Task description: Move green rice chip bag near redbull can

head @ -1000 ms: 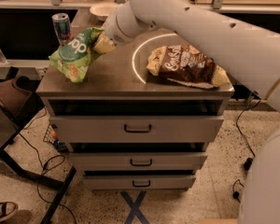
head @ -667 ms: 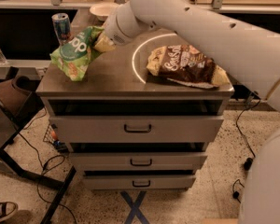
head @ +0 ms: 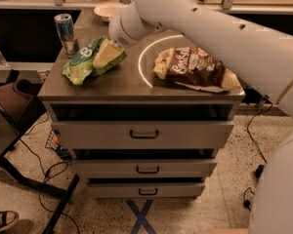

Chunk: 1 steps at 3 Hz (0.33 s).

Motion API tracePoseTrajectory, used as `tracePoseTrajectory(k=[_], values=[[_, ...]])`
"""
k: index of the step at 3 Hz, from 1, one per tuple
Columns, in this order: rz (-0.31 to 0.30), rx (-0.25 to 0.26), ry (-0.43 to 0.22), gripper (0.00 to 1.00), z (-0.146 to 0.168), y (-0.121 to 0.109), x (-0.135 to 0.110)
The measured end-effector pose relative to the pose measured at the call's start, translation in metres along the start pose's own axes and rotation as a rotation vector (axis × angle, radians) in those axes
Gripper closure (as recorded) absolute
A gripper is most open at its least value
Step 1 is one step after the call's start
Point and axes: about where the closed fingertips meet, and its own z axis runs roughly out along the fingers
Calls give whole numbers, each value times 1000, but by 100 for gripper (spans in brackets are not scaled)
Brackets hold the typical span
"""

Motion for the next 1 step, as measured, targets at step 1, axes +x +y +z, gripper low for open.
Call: tracePoseTrajectory(k=[1], values=[[0,0,0,0,0,0,0]])
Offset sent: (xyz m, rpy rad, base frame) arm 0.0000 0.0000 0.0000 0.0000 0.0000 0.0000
